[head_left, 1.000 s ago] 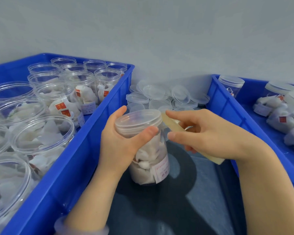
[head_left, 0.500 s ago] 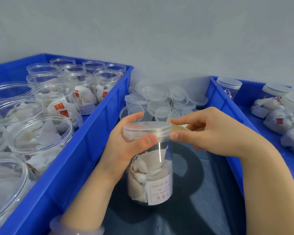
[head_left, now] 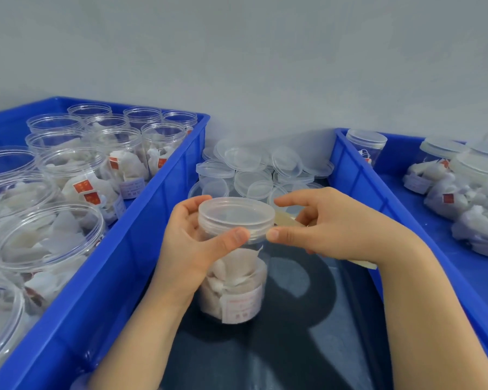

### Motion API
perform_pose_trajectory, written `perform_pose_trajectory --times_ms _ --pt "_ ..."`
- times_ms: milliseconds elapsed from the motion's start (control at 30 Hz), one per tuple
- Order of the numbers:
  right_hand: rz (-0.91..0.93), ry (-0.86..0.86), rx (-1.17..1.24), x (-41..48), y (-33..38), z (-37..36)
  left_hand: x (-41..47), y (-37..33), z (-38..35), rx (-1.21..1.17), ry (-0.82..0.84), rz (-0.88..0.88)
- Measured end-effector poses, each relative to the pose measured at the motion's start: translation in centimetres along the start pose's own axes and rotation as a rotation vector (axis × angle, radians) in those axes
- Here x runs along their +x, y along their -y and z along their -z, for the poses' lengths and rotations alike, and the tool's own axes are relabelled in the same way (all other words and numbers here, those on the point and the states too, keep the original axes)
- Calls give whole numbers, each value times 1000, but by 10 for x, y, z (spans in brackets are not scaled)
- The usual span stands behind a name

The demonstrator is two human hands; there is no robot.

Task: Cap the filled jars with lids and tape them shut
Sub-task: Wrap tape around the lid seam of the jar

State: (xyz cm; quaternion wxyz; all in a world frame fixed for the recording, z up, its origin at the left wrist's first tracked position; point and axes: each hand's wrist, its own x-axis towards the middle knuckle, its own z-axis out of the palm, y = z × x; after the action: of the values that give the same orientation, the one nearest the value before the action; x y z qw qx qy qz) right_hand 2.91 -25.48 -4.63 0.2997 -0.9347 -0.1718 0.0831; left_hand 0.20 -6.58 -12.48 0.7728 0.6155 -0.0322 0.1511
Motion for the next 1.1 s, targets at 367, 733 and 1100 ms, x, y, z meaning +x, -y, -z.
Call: perform_pose_trajectory --times_ms 367,733,1100 --pt "33 -50 -156 1 16 -16 -3 -1 -2 337 -151 -42" --pt "51 11 -72 -4 15 -8 0 3 -1 225 -173 2" --pt "35 8 86 -9 8 3 -2 -4 2 96 44 13"
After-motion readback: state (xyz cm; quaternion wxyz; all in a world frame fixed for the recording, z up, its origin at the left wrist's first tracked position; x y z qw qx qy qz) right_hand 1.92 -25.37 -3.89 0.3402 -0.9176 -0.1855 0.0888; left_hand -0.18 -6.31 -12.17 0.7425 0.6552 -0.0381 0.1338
